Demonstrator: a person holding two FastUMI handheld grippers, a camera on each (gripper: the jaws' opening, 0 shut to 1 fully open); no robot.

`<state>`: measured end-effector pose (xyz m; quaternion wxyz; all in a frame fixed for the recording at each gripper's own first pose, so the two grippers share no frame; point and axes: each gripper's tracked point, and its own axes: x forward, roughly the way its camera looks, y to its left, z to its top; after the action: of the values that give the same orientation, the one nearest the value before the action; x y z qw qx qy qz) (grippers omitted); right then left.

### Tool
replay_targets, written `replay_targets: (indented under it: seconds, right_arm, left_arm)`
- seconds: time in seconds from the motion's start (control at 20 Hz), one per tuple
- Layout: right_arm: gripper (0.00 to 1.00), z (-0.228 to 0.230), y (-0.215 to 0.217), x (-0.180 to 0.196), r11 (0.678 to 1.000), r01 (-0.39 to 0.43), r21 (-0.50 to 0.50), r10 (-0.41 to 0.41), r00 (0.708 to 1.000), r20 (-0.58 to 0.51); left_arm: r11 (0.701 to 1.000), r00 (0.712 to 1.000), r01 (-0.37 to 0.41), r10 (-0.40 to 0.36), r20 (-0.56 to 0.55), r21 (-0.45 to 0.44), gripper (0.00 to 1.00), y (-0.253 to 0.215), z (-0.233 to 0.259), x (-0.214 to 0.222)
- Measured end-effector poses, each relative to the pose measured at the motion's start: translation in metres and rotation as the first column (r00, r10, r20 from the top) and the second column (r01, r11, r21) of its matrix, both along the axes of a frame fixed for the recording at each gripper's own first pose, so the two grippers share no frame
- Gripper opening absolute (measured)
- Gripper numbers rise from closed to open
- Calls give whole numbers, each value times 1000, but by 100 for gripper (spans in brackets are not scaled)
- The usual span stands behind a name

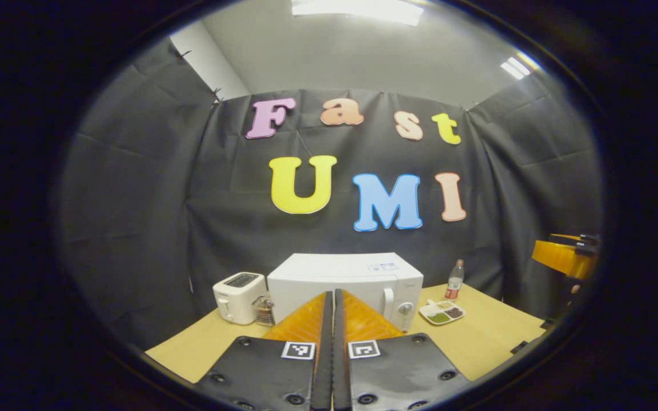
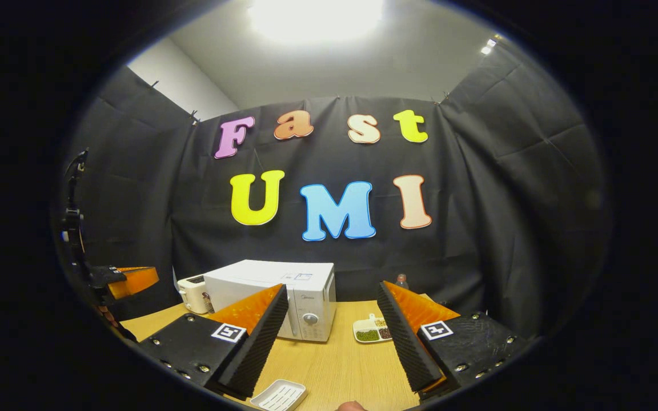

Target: Open the microwave oven with the left hand, put the food in, and close the microwave oven.

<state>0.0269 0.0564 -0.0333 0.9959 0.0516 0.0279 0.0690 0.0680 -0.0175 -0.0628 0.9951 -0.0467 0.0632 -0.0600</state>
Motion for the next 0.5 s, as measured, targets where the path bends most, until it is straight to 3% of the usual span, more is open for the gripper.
replay_targets:
  seconds: [0.25,0.3,0.35,0.45,0.5]
  right_arm:
    - [95,5,18,-6,1000,7,2,-7,1000,15]
    - [95,5,23,-8,1000,4,8,-4,1000,16]
    - [95,7,28,-10,1000,3,8,-4,1000,20]
    - [95,9,33,-13,1000,5,-4,-5,1000,27]
    - [95,10,35,-15,1000,4,-9,-4,1000,31]
  left_arm:
    - [999,1000,-20,20,22,31,7,30,9,-19]
    - [1000,1000,-16,15,23,25,10,34,8,-23]
    - [1000,1000,-19,18,23,17,31,37,8,-25]
    - [1000,999,-29,29,26,-2,57,49,8,-28]
    - [999,999,-36,37,26,-9,56,54,6,-30]
